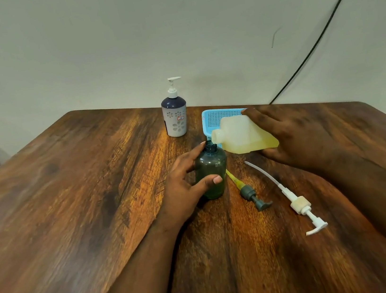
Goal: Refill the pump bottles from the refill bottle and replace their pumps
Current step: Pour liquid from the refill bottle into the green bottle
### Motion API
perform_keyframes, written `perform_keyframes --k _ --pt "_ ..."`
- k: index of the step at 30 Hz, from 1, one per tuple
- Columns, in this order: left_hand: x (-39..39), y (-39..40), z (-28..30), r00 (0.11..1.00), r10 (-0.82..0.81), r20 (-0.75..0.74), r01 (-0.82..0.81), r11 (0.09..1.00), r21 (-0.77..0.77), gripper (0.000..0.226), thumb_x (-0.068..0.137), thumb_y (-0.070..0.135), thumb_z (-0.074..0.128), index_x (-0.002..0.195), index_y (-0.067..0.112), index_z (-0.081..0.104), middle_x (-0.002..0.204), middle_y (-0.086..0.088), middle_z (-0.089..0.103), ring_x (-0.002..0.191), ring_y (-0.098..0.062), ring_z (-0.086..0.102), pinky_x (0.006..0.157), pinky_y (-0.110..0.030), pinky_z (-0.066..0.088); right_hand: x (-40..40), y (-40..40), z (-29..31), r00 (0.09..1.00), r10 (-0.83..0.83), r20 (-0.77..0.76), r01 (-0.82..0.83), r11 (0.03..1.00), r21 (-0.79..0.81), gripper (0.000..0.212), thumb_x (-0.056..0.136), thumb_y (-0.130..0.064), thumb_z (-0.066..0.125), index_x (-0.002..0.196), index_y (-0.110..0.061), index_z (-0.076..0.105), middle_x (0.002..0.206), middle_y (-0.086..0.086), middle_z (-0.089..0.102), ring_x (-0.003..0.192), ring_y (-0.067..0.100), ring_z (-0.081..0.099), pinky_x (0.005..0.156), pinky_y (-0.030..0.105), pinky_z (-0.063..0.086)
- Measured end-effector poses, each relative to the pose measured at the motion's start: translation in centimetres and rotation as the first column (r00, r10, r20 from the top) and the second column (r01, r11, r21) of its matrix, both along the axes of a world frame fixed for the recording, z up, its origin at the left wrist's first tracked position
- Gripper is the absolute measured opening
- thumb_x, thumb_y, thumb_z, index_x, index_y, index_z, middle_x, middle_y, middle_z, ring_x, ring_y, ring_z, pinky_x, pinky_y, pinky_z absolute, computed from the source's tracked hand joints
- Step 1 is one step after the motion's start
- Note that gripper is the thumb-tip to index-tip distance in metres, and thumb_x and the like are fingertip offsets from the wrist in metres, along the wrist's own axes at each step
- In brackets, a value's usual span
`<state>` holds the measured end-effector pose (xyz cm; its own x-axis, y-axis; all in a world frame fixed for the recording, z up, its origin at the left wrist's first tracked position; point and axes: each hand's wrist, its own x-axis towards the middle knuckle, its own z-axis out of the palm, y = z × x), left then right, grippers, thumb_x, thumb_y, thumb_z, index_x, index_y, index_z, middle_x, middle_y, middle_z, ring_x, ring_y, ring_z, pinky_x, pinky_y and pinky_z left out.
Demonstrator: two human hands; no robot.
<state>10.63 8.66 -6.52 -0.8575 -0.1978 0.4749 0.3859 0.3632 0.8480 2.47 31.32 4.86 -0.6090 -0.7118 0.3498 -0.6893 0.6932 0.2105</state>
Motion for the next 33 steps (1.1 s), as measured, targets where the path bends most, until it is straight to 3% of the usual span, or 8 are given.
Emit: perform_keyframes --k 8,11,14,20,27,33 --pt "-0.03 -0.05 0.01 1.0 0.005 0.016 -0.005 1.0 -0.009 0.07 0.065 0.056 0.076 0.12 0.079 0.038 0.129 0.029 0.044 0.114 0.017 0.048 0.081 -0.002 0.046 -0.04 -0.01 -0.2 1.0 -0.009 0.008 0.009 1.0 -0.002 0.081 0.086 -0.042 0.064 0.152 -0.019 0.022 0.149 0.011 0.04 0.133 0.032 0.041 0.105 0.052 0.038" --pt "-0.12 -0.14 -0.1 1.0 0.0 0.023 0.0 1.0 -0.011 0.075 0.07 0.045 0.082 0.121 0.078 0.038 0.129 0.031 0.043 0.116 0.012 0.049 0.081 -0.005 0.048 -0.07 -0.05 -0.26 1.0 -0.011 0.013 0.011 1.0 -0.01 0.082 0.087 -0.043 0.064 0.152 -0.02 0.021 0.15 0.011 0.039 0.133 0.032 0.041 0.106 0.052 0.037" --pt "-0.19 -0.24 -0.21 1.0 0.009 0.014 -0.009 1.0 -0.028 0.077 0.075 0.034 0.084 0.121 0.076 0.038 0.128 0.032 0.044 0.114 0.019 0.048 0.084 -0.007 0.049 -0.08 -0.11 -0.23 1.0 -0.016 0.009 0.016 1.0 0.003 0.082 0.087 -0.043 0.064 0.152 -0.02 0.02 0.15 0.011 0.039 0.133 0.032 0.04 0.107 0.052 0.037" --pt "-0.25 -0.15 -0.42 1.0 0.001 0.007 -0.001 1.0 0.007 0.077 0.075 0.027 0.085 0.126 0.064 0.041 0.128 0.028 0.043 0.11 0.026 0.046 0.075 0.001 0.045 -0.05 -0.08 -0.16 1.0 -0.022 -0.001 0.022 1.0 0.009 0.081 0.087 -0.041 0.063 0.152 -0.021 0.02 0.15 0.01 0.039 0.133 0.031 0.041 0.106 0.05 0.037" --pt "-0.38 -0.26 -0.56 1.0 0.02 0.016 -0.019 0.999 -0.038 0.088 0.072 0.027 0.087 0.121 0.078 0.036 0.129 0.032 0.041 0.115 0.02 0.045 0.081 0.002 0.042 0.2 -0.09 -0.34 0.999 -0.039 0.019 0.039 0.999 -0.004 0.082 0.087 -0.041 0.065 0.152 -0.021 0.019 0.15 0.011 0.038 0.134 0.032 0.039 0.107 0.051 0.037" --pt "-0.42 -0.23 -0.67 1.0 0.01 0.012 -0.009 0.999 -0.051 0.087 0.072 0.022 0.088 0.127 0.066 0.036 0.129 0.031 0.041 0.113 0.024 0.044 0.082 0.002 0.042 0.44 -0.1 -0.31 0.998 -0.052 0.021 0.052 0.999 -0.008 0.081 0.087 -0.04 0.064 0.152 -0.022 0.02 0.151 0.011 0.038 0.135 0.032 0.038 0.108 0.052 0.036"
